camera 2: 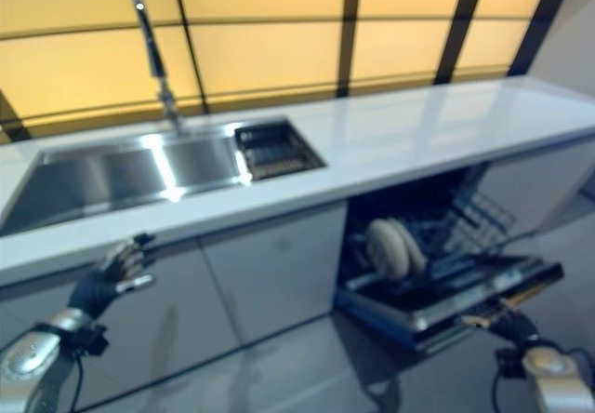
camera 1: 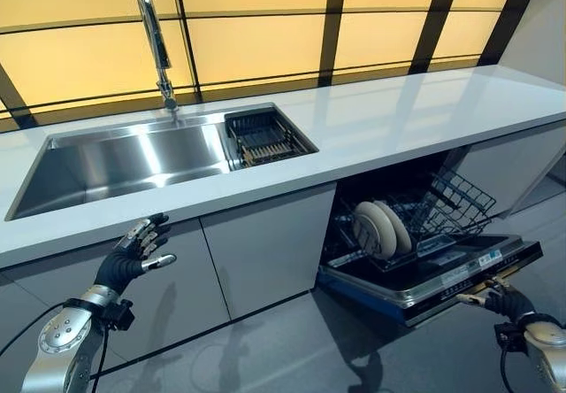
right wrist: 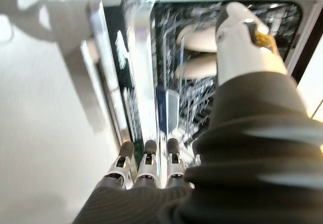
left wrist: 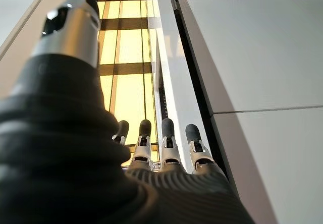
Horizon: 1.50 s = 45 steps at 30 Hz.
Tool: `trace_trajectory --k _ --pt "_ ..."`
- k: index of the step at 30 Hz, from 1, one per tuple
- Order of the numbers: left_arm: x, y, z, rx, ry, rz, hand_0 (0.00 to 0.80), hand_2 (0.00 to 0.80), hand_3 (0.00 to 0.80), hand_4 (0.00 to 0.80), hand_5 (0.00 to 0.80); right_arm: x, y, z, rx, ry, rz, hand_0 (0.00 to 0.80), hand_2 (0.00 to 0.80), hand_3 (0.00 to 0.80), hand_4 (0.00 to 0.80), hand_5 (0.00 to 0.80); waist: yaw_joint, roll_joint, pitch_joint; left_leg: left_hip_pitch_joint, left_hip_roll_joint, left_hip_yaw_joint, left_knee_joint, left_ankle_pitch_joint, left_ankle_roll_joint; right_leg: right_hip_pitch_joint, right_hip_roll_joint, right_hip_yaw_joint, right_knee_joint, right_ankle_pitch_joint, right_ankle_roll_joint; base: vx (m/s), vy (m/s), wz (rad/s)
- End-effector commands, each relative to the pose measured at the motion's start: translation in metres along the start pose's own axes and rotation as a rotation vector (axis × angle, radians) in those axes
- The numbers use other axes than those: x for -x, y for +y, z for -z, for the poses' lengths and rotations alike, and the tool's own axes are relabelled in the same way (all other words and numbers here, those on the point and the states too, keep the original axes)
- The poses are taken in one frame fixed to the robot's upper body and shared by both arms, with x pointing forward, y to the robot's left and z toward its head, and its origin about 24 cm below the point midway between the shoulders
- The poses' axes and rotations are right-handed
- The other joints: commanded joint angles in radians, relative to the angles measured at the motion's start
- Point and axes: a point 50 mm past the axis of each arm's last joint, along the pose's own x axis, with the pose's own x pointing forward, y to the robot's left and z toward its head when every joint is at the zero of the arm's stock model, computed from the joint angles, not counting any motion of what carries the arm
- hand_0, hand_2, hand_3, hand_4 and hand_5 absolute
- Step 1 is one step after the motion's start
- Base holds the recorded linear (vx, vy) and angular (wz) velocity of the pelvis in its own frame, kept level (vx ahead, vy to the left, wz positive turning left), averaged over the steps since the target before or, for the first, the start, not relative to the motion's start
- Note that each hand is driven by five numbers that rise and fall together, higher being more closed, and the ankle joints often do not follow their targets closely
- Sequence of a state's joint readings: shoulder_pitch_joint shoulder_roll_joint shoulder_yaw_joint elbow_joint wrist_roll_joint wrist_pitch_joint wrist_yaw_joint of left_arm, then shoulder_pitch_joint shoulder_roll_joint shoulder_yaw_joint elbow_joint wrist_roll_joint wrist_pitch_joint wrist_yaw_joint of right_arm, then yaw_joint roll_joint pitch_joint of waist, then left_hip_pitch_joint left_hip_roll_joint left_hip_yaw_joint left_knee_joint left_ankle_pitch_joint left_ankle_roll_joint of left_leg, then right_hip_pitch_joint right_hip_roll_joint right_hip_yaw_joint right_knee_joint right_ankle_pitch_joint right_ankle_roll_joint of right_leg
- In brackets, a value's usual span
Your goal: Take plates into dishwasher
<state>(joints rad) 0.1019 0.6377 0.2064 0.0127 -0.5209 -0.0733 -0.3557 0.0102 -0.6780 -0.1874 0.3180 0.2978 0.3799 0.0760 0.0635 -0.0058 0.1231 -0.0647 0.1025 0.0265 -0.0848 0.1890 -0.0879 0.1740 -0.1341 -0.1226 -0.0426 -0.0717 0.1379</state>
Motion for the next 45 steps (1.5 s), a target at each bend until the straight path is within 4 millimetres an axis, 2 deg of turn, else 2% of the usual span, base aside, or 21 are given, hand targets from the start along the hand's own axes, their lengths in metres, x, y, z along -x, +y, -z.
trace_trajectory --k 1,4,8,11,14,16,17,19,20,22,23,24,25,27,30,34,36,40,42,43,45 --pt "-0.01 0.01 -0.018 -0.089 -0.043 0.035 0.0 0.0 0.0 0.0 0.0 0.0 0.011 -0.034 -0.145 -0.143 -0.068 0.0 0.0 0.0 0.0 0.0 -0.01 -0.021 0.005 0.069 -0.049 0.001 -0.002 -0.082 0.062 -0.096 0.027 0.037 0.088 0.097 -0.044 -0.095 -0.108 0.17" --pt "-0.007 0.015 -0.012 -0.086 -0.03 0.027 0.0 0.0 0.0 0.0 0.0 0.002 0.022 -0.019 -0.235 -0.119 -0.131 0.0 0.0 0.0 0.0 0.0 -0.026 -0.013 0.008 0.063 -0.039 -0.003 -0.002 -0.071 0.055 -0.112 0.04 0.038 0.092 0.092 -0.051 -0.123 -0.104 0.23" --pt "-0.006 0.011 -0.001 -0.065 -0.012 0.008 0.0 0.0 0.0 0.0 0.0 0.003 0.031 -0.012 -0.253 -0.117 -0.168 0.0 0.0 0.0 0.0 0.0 -0.025 -0.01 0.025 0.002 -0.019 0.006 -0.002 -0.033 0.019 -0.096 0.057 0.024 0.052 0.081 -0.059 -0.156 -0.125 0.14" --pt "-0.006 0.004 0.004 -0.054 -0.015 0.018 0.0 0.0 0.0 0.0 0.0 0.003 0.032 -0.011 -0.242 -0.105 -0.183 0.0 0.0 0.0 0.0 0.0 -0.011 -0.003 0.059 -0.071 0.018 0.034 0.001 0.036 -0.019 -0.066 0.073 0.01 0.024 0.08 -0.073 -0.142 -0.12 0.13" --pt "-0.004 0.002 0.004 -0.041 -0.028 0.019 0.0 0.0 0.0 0.0 0.0 0.003 0.03 -0.007 -0.236 -0.087 -0.176 0.0 0.0 0.0 0.0 0.0 -0.006 -0.002 0.085 -0.103 0.035 0.058 0.009 0.061 -0.033 -0.05 0.077 0.002 0.013 0.091 -0.079 -0.131 -0.069 0.08" --pt "-0.003 0.001 0.003 -0.036 -0.037 0.018 0.0 0.0 0.0 0.0 0.0 0.004 0.028 -0.005 -0.235 -0.085 -0.163 0.0 0.0 0.0 0.0 0.0 -0.012 -0.008 0.098 -0.078 0.037 0.104 0.046 0.042 -0.029 -0.051 0.067 -0.02 0.009 0.103 -0.078 -0.209 -0.053 0.14" --pt "-0.003 -0.001 0.003 -0.036 -0.041 0.024 0.0 0.0 0.0 0.0 0.0 0.005 0.026 -0.003 -0.236 -0.086 -0.156 0.0 0.0 0.0 0.0 0.0 -0.026 -0.023 0.099 -0.067 0.032 0.143 0.123 -0.005 -0.021 -0.058 0.053 -0.043 0.003 0.117 -0.08 -0.218 -0.026 0.19" --pt "-0.005 -0.003 0.001 -0.035 -0.049 0.025 0.0 0.0 0.0 0.0 0.0 0.007 0.02 -0.003 -0.238 -0.097 -0.138 0.0 0.0 0.0 0.0 0.0 -0.049 -0.057 0.094 -0.04 0.022 0.171 0.253 -0.059 -0.008 -0.082 0.029 -0.069 -0.003 0.145 -0.089 -0.278 -0.01 0.38" --pt "-0.008 -0.004 0.002 -0.032 -0.051 0.019 0.0 0.0 0.0 0.0 0.0 0.007 0.014 -0.005 -0.239 -0.104 -0.128 0.0 0.0 0.0 0.0 0.0 -0.069 -0.073 0.088 -0.015 0.014 0.168 0.324 -0.102 0.001 -0.097 0.015 -0.083 -0.001 0.16 -0.091 -0.258 0.031 0.59" --pt "-0.011 -0.003 0.002 -0.027 -0.05 0.008 0.0 0.0 0.0 0.0 0.0 0.008 0.006 -0.009 -0.234 -0.116 -0.115 0.0 0.0 0.0 0.0 0.0 -0.093 -0.081 0.074 0.037 0.002 0.144 0.372 -0.129 0.009 -0.125 0.009 -0.084 0.014 0.166 -0.096 -0.192 0.101 0.36" --pt "-0.012 0.0 0.003 -0.027 -0.047 0.002 0.0 0.0 0.0 0.0 0.0 0.008 -0.003 -0.012 -0.223 -0.122 -0.107 0.0 0.0 0.0 0.0 0.0 -0.109 -0.071 0.057 0.095 -0.018 0.094 0.362 -0.153 0.012 -0.152 0.022 -0.081 0.038 0.16 -0.1 -0.189 0.182 -0.1" --pt "-0.012 0.002 0.003 -0.034 -0.045 0.003 0.0 0.0 0.0 0.0 0.0 0.009 -0.008 -0.016 -0.208 -0.125 -0.101 0.0 0.0 0.0 0.0 0.0 -0.119 -0.055 0.042 0.141 -0.034 0.053 0.3 -0.177 0.017 -0.178 0.038 -0.07 0.063 0.154 -0.097 -0.142 0.166 -0.12" --pt "-0.012 0.002 0.003 -0.035 -0.044 0.004 0.0 0.0 0.0 0.0 0.0 0.009 -0.009 -0.017 -0.203 -0.126 -0.099 0.0 0.0 0.0 0.0 0.0 -0.121 -0.049 0.04 0.155 -0.036 0.045 0.277 -0.181 0.018 -0.184 0.043 -0.067 0.071 0.15 -0.097 -0.126 0.159 0.39" --pt "-0.022 -0.001 0.004 -0.061 -0.027 0.017 0.0 0.0 0.0 0.0 0.0 0.005 -0.01 -0.022 -0.231 -0.128 -0.075 0.0 0.0 0.0 0.0 0.0 -0.136 -0.023 0.035 0.223 -0.048 0.029 0.088 -0.239 0.045 -0.242 0.059 -0.055 0.132 0.152 -0.08 -0.147 0.131 0.53" --pt "-0.031 -0.008 0.011 -0.049 -0.006 0.026 0.0 0.0 0.0 0.0 0.0 0.001 -0.004 -0.022 -0.258 -0.119 -0.05 0.0 0.0 0.0 0.0 0.0 -0.146 -0.025 0.056 0.22 -0.057 0.018 0.058 -0.231 0.056 -0.27 0.055 -0.027 0.137 0.175 -0.059 -0.159 0.088 0.24" --pt "-0.025 -0.011 0.017 -0.04 0.018 0.044 0.0 0.0 0.0 0.0 0.0 -0.002 -0.003 -0.013 -0.286 -0.085 -0.055 0.0 0.0 0.0 0.0 0.0 -0.134 -0.025 0.067 0.211 -0.068 0.03 0.053 -0.23 0.067 -0.258 0.05 -0.021 0.104 0.188 -0.051 -0.135 0.074 0.04" --pt "-0.023 -0.012 0.021 -0.031 0.024 0.049 0.0 0.0 0.0 0.0 0.0 -0.006 0.003 -0.007 -0.36 -0.072 -0.089 0.0 0.0 0.0 0.0 0.0 -0.126 -0.03 0.078 0.211 -0.093 0.031 0.042 -0.235 0.083 -0.271 0.042 -0.017 0.09 0.216 -0.036 -0.137 0.082 -0.09" --pt "-0.023 -0.012 0.019 -0.039 0.01 0.032 0.0 0.0 0.0 0.0 0.0 -0.007 0.005 0.006 -0.428 -0.037 -0.107 0.0 0.0 0.0 0.0 0.0 -0.133 -0.045 0.099 0.222 -0.11 0.044 0.04 -0.246 0.089 -0.315 0.029 -0.023 0.083 0.272 -0.009 -0.097 0.053 -0.09" --pt "-0.022 -0.012 0.02 -0.043 0.01 0.031 0.0 0.0 0.0 0.0 0.0 -0.006 0.007 0.01 -0.442 -0.026 -0.126 0.0 0.0 0.0 0.0 0.0 -0.14 -0.047 0.107 0.226 -0.111 0.042 0.032 -0.243 0.093 -0.332 0.03 -0.007 0.092 0.29 0.001 -0.101 0.024 -0.09" --pt "-0.021 -0.012 0.021 -0.044 0.014 0.035 0.0 0.0 0.0 0.0 0.0 -0.004 0.012 0.013 -0.468 -0.022 -0.162 0.0 0.0 0.0 0.0 0.0 -0.141 -0.046 0.114 0.217 -0.111 0.043 0.029 -0.231 0.101 -0.344 0.02 0.012 0.151 0.299 0.009 -0.213 -0.006 -0.09" --pt "-0.016 -0.006 0.021 -0.046 0.004 0.024 0.0 0.0 0.0 0.0 0.0 -0.003 0.028 0.018 -0.532 -0.001 -0.276 0.0 0.0 0.0 0.0 0.0 -0.115 -0.038 0.12 0.176 -0.09 0.072 0.041 -0.2 0.106 -0.335 -0.033 0.01 0.244 0.281 0.006 -0.224 -0.056 -0.2"
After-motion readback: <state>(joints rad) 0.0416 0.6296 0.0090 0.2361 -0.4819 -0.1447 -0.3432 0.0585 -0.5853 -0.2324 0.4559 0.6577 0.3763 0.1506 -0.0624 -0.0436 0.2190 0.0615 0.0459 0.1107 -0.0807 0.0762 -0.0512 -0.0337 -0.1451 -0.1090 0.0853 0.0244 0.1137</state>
